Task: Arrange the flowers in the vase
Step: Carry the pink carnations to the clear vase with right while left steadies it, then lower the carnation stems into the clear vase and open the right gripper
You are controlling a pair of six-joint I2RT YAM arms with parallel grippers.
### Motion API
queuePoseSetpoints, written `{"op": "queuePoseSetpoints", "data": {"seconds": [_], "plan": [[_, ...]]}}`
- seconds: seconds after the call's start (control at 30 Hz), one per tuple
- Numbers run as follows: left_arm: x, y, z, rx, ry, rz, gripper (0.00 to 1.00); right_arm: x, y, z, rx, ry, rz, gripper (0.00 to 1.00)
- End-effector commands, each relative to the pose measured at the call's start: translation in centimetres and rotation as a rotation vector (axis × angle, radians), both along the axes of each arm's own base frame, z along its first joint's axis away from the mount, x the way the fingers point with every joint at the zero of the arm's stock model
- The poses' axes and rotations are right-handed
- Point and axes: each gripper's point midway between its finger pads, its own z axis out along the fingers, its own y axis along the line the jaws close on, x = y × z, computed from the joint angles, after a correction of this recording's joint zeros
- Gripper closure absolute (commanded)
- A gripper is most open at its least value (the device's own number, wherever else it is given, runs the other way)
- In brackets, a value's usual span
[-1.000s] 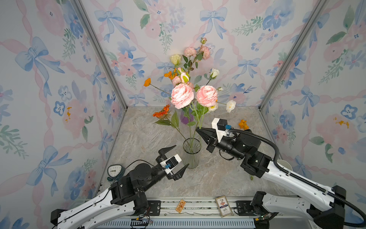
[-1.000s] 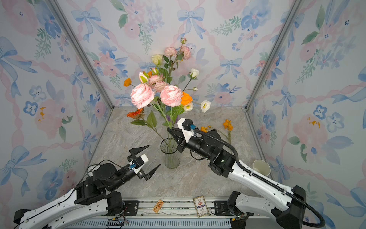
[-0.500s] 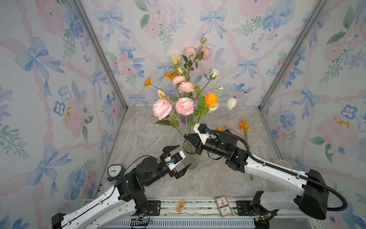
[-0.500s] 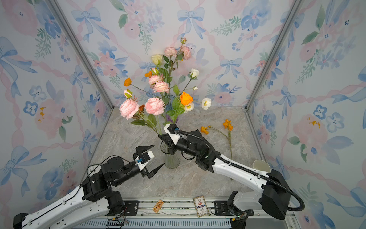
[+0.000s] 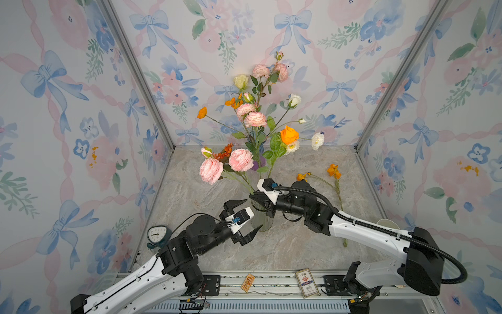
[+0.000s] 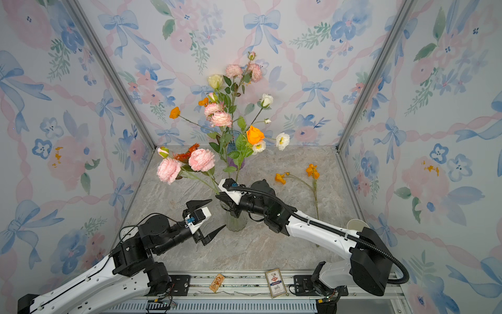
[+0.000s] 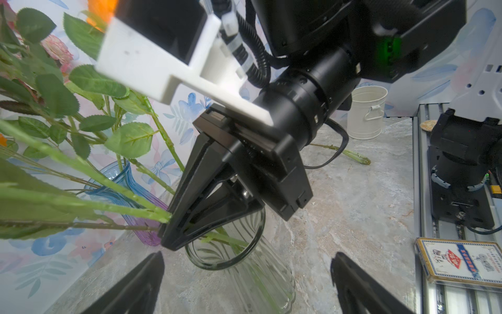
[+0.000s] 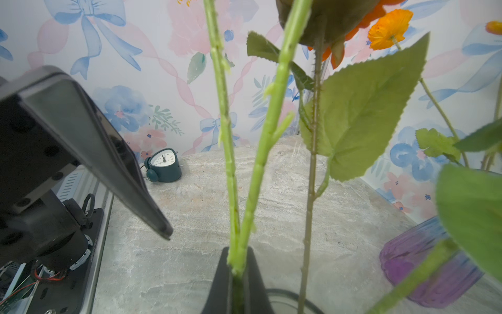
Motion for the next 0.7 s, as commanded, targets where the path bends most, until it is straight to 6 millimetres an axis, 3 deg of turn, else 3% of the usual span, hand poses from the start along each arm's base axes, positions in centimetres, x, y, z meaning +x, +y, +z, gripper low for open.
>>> {"op": "queuePoseSetpoints", "data": {"seconds": [0.0,0.33,0.67], "plan": [[0.1,-0.1,0.4,-0.019,0.009,-0.004,0.02,-0.2,-0.2,-2.2,-0.052,0.014,0.007,1.00],[-0.3,-0.6,0.2,-0.017,0.016,-0.042,0.02,0.2,-1.1,-4.2,-0.083,0.034,-0.031,0.95],[-1.0,-1.2,0.0,-0.017,0.024,-0.103,0.02,0.4,-1.5,-4.0,-0.072,0.035,-0.046,0.75]]}}
